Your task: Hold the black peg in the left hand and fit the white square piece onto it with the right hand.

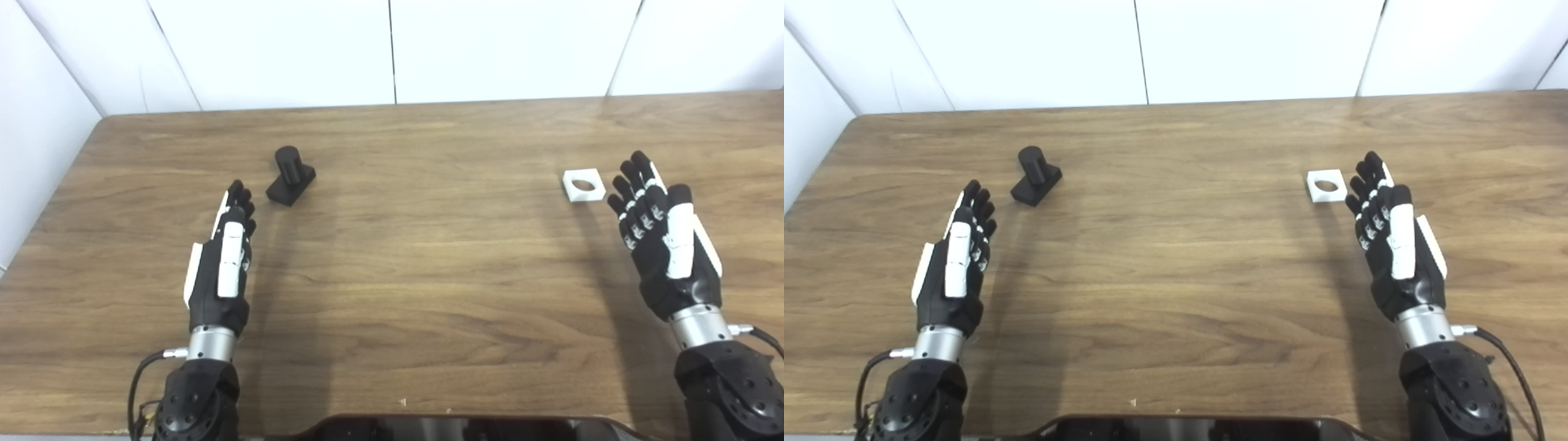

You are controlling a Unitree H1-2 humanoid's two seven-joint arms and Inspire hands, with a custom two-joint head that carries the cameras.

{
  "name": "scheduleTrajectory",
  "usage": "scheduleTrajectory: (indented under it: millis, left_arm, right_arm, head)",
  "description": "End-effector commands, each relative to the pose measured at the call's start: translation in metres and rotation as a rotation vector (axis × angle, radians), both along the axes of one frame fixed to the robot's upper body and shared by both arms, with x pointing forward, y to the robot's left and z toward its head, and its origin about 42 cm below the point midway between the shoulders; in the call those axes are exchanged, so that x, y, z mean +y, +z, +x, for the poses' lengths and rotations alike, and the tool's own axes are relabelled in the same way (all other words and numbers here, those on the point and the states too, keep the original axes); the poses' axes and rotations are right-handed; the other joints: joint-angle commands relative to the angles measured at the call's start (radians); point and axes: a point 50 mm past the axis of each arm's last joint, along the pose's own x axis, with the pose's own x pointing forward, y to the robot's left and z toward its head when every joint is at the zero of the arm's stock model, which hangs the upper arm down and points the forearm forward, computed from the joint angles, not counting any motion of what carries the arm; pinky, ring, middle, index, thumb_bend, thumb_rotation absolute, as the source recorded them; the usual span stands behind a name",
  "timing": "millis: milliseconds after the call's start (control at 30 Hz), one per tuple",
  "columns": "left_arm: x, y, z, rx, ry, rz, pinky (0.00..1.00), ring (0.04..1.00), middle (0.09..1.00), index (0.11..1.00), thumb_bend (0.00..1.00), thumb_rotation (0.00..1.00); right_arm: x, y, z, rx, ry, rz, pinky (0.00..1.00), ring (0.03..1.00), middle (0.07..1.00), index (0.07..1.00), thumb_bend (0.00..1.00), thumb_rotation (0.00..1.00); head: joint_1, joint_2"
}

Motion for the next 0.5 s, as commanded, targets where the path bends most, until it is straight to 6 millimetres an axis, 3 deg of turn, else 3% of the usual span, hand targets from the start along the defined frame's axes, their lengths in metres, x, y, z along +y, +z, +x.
scheduleTrajectory:
  millis: [0, 467]
  left_arm:
    - [-0.0012, 0.0123, -0.0015, -0.073, -0.003, 0.024, 1.00, 1.000, 1.000, 1.000, 0.56, 0.93]
    - [-0.0003, 0.0119, 0.0003, -0.067, -0.002, 0.060, 1.00, 1.000, 1.000, 1.000, 0.56, 0.91]
  right_arm:
    - [0.0016, 0.0164, 0.0054, -0.096, 0.021, -0.005, 1.00, 1.000, 1.000, 0.995, 0.64, 1.00]
    - [0.0019, 0.0144, 0.0053, -0.087, 0.027, -0.007, 1.00, 1.000, 1.000, 0.993, 0.65, 1.00]
  head:
    - [0.000, 0.001]
    - [0.006, 0.001]
